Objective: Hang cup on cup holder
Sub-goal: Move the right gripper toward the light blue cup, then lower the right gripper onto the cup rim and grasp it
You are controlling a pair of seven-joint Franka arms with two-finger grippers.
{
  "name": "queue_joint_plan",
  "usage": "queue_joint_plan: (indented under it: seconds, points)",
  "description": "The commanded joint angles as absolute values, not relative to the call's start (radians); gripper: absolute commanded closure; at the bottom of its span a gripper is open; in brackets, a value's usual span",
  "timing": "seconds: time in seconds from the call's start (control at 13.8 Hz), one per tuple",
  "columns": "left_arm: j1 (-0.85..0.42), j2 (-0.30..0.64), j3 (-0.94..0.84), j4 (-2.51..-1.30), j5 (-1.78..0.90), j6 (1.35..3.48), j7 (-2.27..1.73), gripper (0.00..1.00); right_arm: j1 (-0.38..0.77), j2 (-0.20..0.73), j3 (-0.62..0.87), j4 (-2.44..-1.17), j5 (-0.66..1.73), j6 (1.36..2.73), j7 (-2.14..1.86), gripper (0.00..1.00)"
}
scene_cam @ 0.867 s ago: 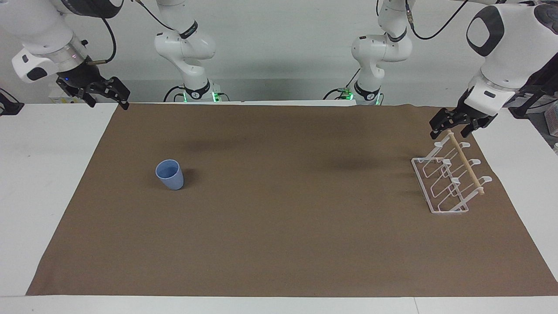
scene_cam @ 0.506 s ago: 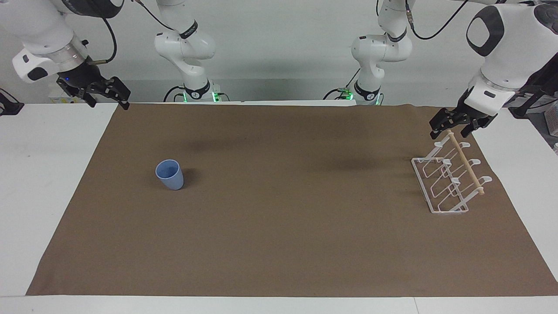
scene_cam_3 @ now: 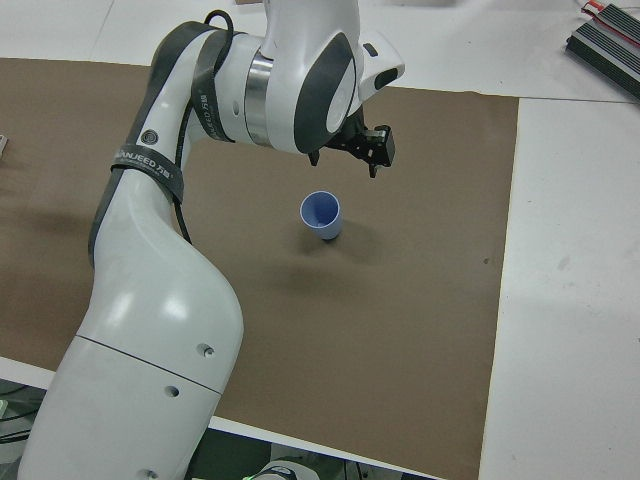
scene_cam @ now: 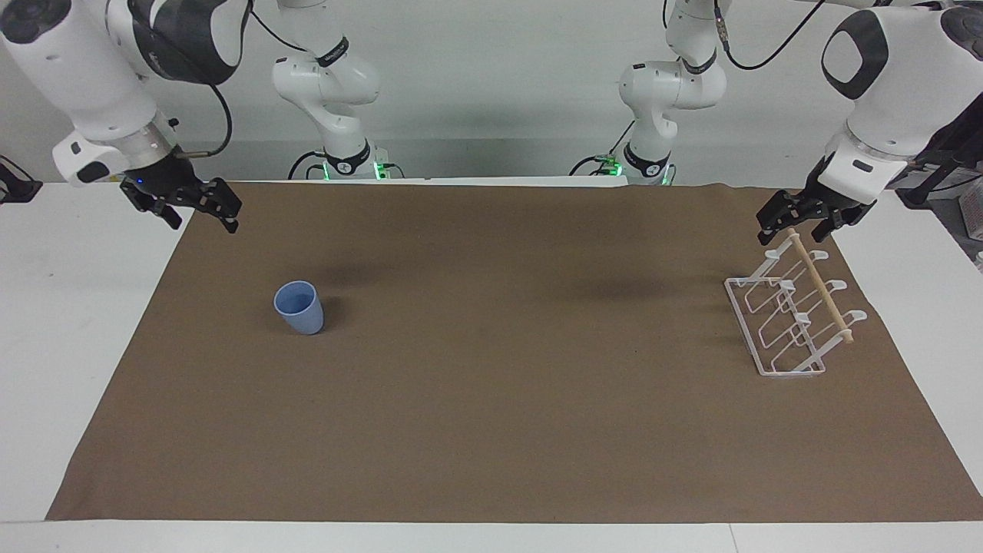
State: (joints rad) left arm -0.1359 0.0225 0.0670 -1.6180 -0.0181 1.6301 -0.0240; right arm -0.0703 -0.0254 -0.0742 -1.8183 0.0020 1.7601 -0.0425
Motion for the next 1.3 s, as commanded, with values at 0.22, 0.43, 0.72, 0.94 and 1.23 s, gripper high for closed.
queue_joint_plan:
  seconds: [0.22,0.43,0.72,0.94,1.23]
  points:
    - [-0.13,-0.008,0.066,-1.649,-0.025,1.628,-0.02,0.0,-0.064,0.093,-0.069,-1.962,0.093,1.989,-0.083,0.0]
    - [-0.13,-0.008,0.066,-1.649,-0.025,1.628,-0.02,0.0,-0.055,0.117,-0.069,-2.018,0.115,2.072,-0.13,0.0]
    - [-0.13,-0.008,0.066,-1.649,-0.025,1.628,-0.021,0.0,-0.046,0.126,-0.069,-2.086,0.115,2.141,-0.227,0.11]
    - [-0.13,-0.008,0.066,-1.649,-0.025,1.628,-0.02,0.0,-0.048,0.13,-0.069,-2.102,0.115,2.148,-0.299,0.48]
    - [-0.13,-0.008,0.066,-1.649,-0.025,1.628,-0.021,0.0,-0.044,0.13,-0.069,-2.102,0.115,2.148,-0.298,0.96]
